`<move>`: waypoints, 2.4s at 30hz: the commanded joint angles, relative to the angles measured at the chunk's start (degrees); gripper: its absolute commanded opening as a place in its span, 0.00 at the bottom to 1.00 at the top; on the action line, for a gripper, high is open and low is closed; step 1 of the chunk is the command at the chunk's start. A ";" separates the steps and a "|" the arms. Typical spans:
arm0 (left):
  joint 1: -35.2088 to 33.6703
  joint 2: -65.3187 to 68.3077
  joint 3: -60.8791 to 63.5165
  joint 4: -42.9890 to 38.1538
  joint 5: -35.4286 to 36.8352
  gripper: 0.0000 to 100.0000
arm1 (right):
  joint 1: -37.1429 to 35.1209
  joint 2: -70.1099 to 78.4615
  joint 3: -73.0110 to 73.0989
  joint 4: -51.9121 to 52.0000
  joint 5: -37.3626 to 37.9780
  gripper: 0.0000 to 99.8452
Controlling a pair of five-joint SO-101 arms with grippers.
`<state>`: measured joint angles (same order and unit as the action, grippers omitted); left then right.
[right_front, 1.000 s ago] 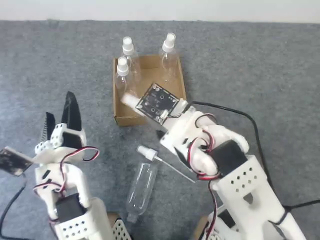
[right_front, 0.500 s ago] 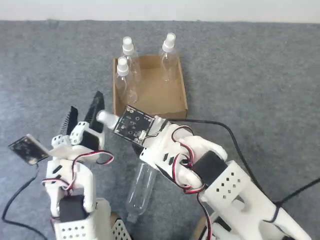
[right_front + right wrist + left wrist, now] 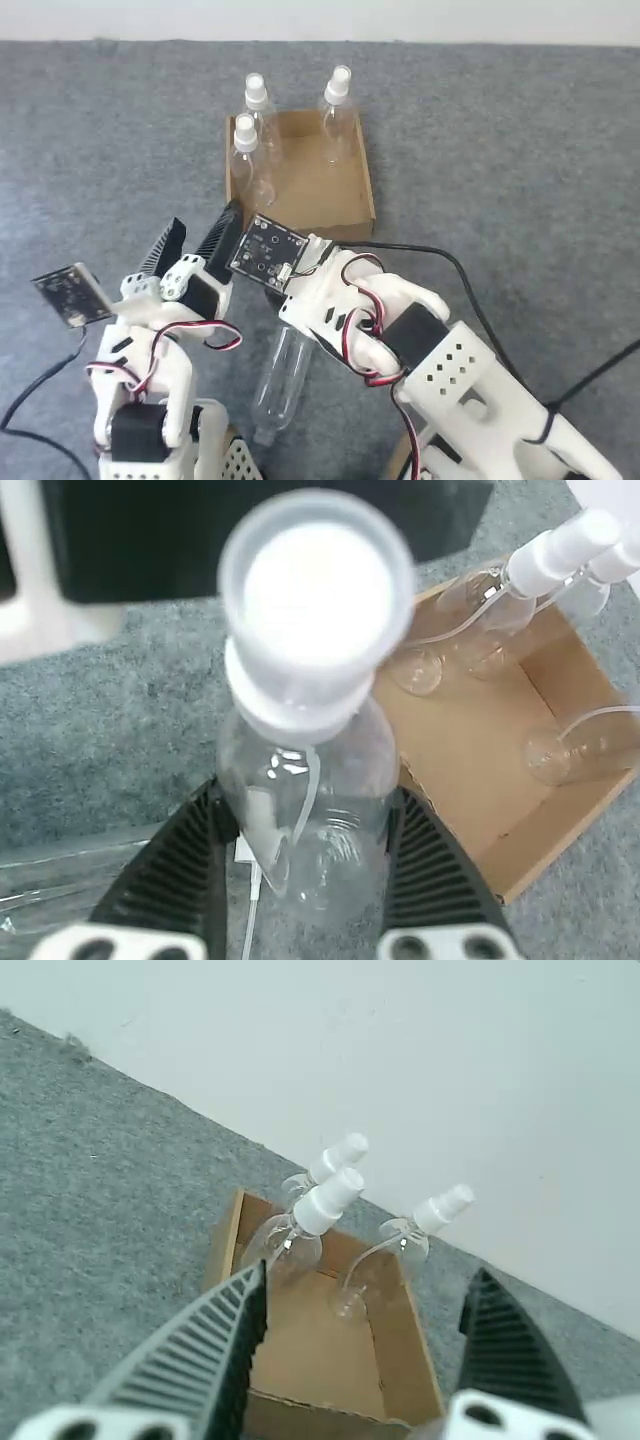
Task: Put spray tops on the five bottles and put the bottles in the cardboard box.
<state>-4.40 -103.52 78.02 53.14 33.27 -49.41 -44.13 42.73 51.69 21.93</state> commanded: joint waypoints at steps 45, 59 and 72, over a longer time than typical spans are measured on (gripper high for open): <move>11.34 -0.88 -6.29 9.58 -10.81 0.30 | 1.01 -14.99 12.75 -9.71 -6.59 0.02; 14.59 -0.88 -6.37 10.90 -10.73 0.30 | 1.27 -14.99 13.19 -9.19 -6.51 0.02; -1.23 -0.88 -6.46 7.38 -5.01 0.30 | 1.36 -15.08 13.10 -9.19 -6.77 0.02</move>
<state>-1.58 -103.52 74.07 62.81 25.54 -47.74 -57.23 57.41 43.78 14.73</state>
